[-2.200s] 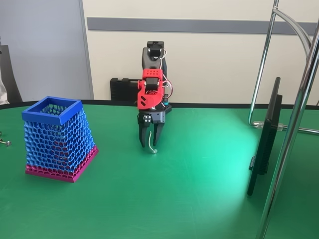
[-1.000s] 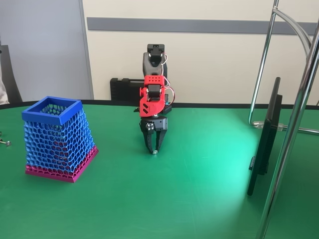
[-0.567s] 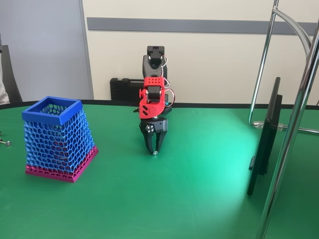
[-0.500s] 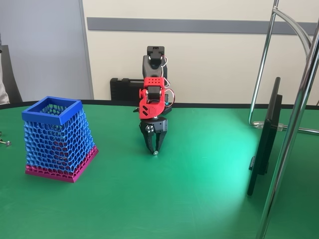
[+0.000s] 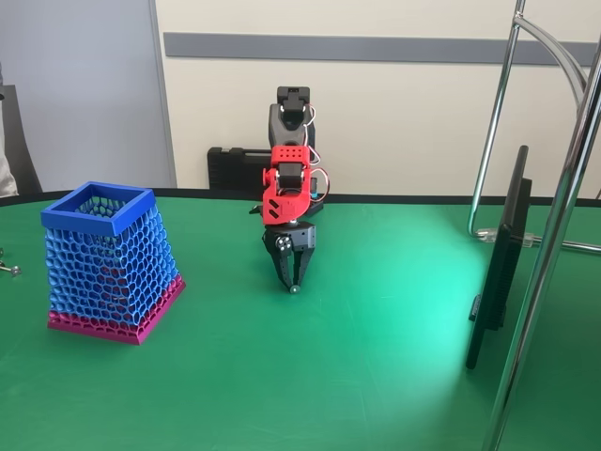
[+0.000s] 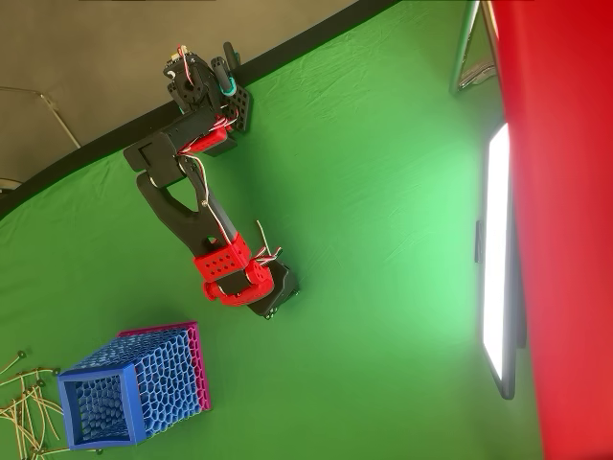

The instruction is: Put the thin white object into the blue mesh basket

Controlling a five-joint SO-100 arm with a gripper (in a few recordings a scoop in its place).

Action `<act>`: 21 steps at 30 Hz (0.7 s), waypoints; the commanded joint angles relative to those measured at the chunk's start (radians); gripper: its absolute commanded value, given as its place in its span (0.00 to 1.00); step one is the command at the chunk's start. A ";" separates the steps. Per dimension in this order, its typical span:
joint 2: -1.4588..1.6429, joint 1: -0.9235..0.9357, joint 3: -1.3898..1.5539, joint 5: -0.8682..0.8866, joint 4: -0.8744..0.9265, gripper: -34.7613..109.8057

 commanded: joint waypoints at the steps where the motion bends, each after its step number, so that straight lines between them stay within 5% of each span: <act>1: 0.061 -0.009 0.006 -0.012 -0.018 0.26; 21: 0.528 0.054 -0.020 -0.077 0.219 0.24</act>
